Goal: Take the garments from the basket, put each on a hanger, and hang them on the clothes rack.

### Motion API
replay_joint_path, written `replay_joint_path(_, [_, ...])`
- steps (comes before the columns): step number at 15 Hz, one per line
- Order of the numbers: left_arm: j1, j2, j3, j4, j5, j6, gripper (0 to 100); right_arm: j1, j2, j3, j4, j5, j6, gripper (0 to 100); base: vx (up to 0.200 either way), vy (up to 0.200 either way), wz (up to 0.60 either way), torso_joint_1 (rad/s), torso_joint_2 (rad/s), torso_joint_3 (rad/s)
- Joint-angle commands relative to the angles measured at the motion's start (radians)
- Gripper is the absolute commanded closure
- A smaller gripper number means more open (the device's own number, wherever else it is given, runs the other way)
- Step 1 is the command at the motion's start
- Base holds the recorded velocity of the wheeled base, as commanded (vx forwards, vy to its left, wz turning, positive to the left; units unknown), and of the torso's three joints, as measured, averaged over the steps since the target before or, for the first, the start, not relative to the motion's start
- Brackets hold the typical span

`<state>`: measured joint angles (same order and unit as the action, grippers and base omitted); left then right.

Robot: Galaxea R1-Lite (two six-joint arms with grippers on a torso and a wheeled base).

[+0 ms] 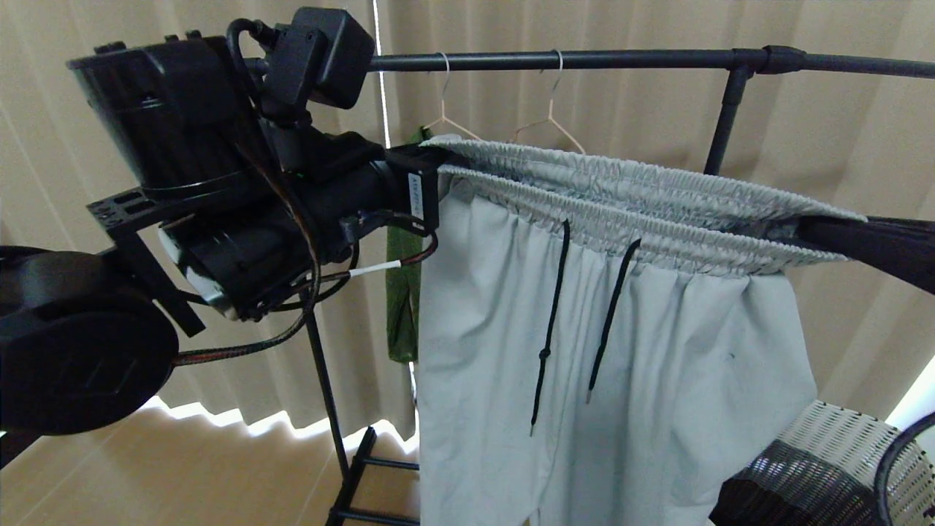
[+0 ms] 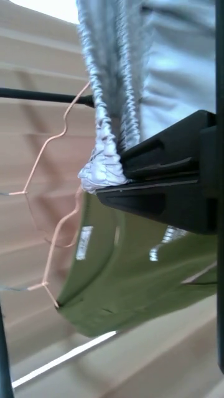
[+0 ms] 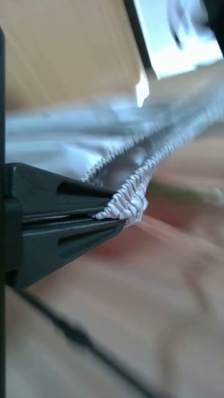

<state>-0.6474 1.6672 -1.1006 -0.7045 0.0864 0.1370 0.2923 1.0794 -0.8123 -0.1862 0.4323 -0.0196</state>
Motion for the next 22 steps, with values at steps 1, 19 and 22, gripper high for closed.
replay_joint_path(1, [0.000,0.037,-0.058,-0.001,0.000,-0.002,100,0.004,-0.062,0.036,0.005,0.045,-0.002,100,0.000,0.000,0.00,0.000,0.00,0.000])
replay_joint_path(19, [-0.055,-0.311,0.085,0.448,-0.048,-0.008,100,-0.096,0.347,-0.107,-0.409,-0.060,-0.025,100,0.000,0.000,0.00,0.000,0.00,0.000])
replay_joint_path(22, [-0.069,-0.343,0.100,0.454,-0.120,-0.008,100,-0.094,0.363,-0.119,-0.415,-0.066,-0.025,100,0.000,0.000,0.00,0.000,0.00,0.000])
